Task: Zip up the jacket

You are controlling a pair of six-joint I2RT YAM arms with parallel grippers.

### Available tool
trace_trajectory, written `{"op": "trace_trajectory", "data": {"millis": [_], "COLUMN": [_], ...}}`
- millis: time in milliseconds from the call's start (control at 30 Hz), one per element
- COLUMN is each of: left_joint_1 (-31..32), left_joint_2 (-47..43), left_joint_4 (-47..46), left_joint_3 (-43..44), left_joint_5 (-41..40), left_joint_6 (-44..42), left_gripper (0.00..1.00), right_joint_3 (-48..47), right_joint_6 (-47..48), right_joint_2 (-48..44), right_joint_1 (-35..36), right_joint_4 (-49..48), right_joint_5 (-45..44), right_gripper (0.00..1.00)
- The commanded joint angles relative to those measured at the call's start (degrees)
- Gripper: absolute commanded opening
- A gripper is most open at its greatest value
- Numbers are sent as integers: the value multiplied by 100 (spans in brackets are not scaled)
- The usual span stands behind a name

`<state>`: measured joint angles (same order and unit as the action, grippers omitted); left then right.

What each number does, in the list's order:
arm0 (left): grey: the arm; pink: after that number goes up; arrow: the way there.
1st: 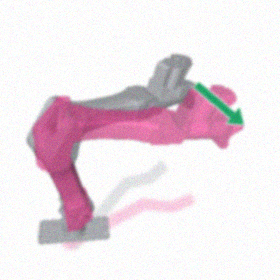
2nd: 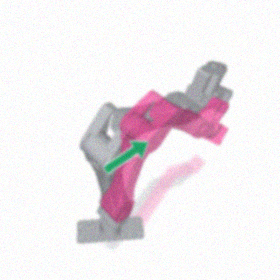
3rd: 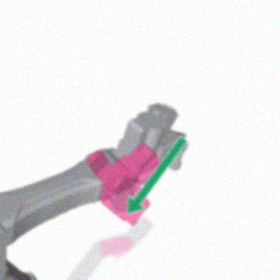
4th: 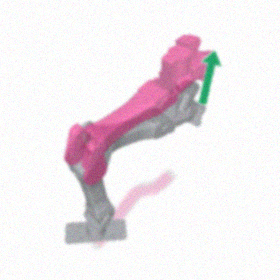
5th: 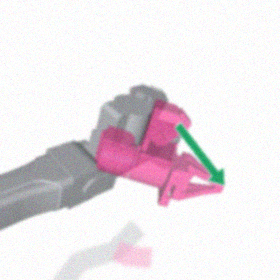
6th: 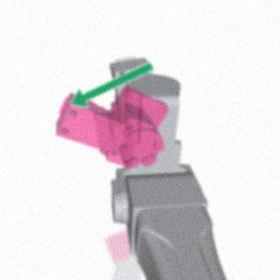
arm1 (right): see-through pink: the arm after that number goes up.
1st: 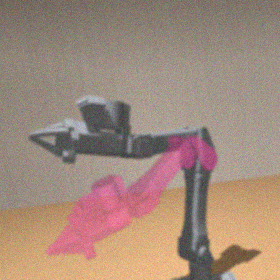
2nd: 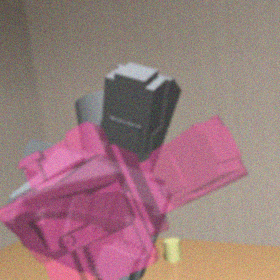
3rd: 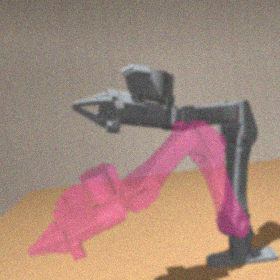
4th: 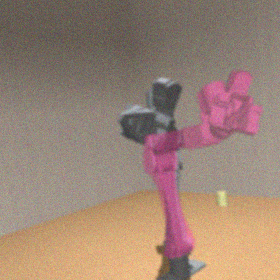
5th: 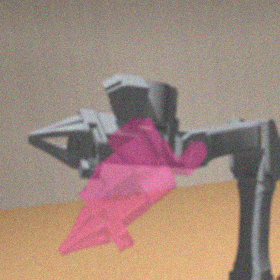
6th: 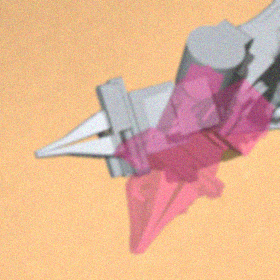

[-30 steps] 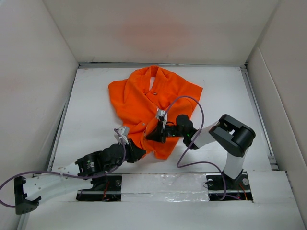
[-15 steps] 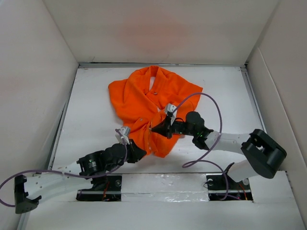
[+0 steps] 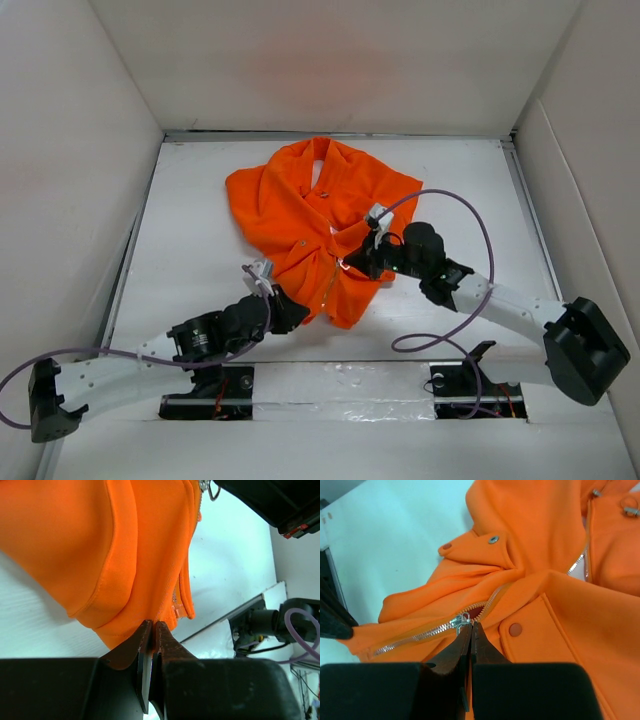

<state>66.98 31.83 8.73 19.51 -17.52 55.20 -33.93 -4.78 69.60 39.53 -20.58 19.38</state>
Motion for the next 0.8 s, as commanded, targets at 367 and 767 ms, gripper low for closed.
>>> {"op": "trace_trajectory", "data": {"millis": [367,767], "left_joint_1": [-88,-3409], "left_joint_2": [1272,1536], "left_joint_4": [1554,-871], "left_joint_3": [1257,1521], "left_joint_5": [-2034,45], "left_joint_6": [352,-1881], "left_gripper": [0,0], "right_joint_3": [1098,1311], "right_joint_6": [-761,-3291], "right_joint_2": [-649,1080], "right_joint_1": [-34,705], "right_joint_4": [432,-3810], "right_joint_5": [1657,2097], "right_gripper": [0,0]}}
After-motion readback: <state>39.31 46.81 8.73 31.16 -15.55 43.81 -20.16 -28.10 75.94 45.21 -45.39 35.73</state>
